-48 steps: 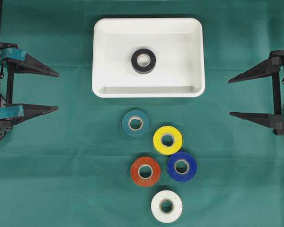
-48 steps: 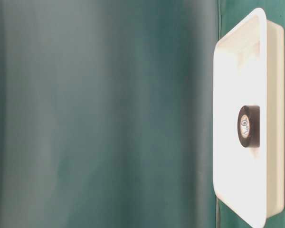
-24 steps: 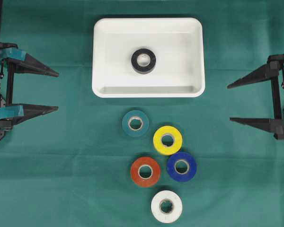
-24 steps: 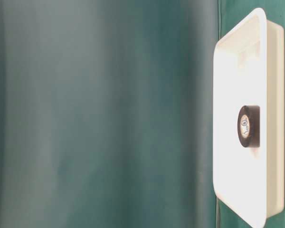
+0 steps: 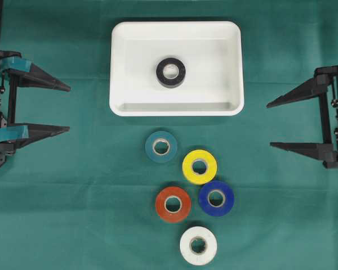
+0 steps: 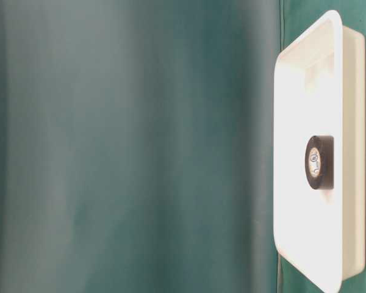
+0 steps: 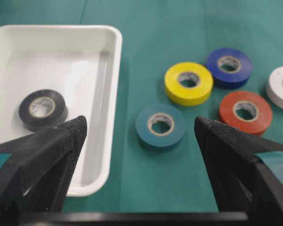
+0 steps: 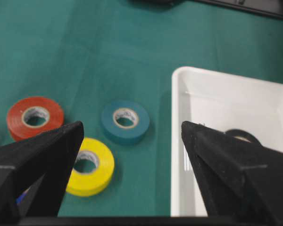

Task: Pick up the tape from a random location and place it into the white case.
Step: 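Move the right gripper toward the yellow tape roll, then lower the right gripper over the yellow tape roll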

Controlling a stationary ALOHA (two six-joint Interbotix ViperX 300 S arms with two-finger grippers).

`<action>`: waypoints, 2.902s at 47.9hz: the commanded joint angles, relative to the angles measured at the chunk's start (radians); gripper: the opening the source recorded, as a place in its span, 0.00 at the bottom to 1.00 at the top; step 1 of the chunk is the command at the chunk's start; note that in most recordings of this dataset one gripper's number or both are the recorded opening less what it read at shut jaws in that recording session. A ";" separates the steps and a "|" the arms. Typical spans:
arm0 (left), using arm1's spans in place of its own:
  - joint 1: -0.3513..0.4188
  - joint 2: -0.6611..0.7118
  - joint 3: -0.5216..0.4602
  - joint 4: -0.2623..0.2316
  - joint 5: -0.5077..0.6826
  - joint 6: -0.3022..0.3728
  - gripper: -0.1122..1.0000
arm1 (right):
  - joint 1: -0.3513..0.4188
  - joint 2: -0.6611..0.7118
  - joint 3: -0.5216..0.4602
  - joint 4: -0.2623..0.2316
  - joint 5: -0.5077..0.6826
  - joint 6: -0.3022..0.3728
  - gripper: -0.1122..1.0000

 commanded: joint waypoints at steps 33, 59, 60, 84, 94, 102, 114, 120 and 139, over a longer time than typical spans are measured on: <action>-0.003 0.012 -0.015 -0.002 -0.018 -0.002 0.96 | 0.034 0.425 -0.322 -0.003 -0.037 -0.008 0.93; -0.002 0.012 -0.014 -0.002 -0.014 -0.005 0.96 | 0.034 0.495 -0.382 -0.005 -0.023 -0.002 0.93; -0.003 0.012 -0.014 -0.002 -0.014 -0.005 0.96 | 0.034 0.495 -0.382 -0.005 -0.018 -0.002 0.93; -0.003 0.012 -0.014 -0.003 -0.015 -0.006 0.96 | 0.034 0.538 -0.485 0.002 0.308 0.040 0.93; -0.003 0.012 -0.014 -0.003 -0.017 -0.006 0.96 | 0.034 0.600 -0.572 0.002 0.522 0.066 0.93; -0.002 0.012 -0.014 -0.003 -0.018 -0.006 0.96 | 0.034 0.649 -0.632 0.000 0.664 0.081 0.93; -0.003 0.018 -0.014 -0.003 -0.018 -0.006 0.96 | 0.034 0.675 -0.666 -0.005 0.721 0.081 0.93; -0.003 0.029 -0.015 -0.003 -0.018 -0.006 0.96 | 0.034 0.675 -0.666 -0.005 0.723 0.083 0.93; -0.002 0.035 -0.015 -0.003 -0.018 -0.006 0.96 | 0.034 0.676 -0.664 -0.005 0.719 0.083 0.93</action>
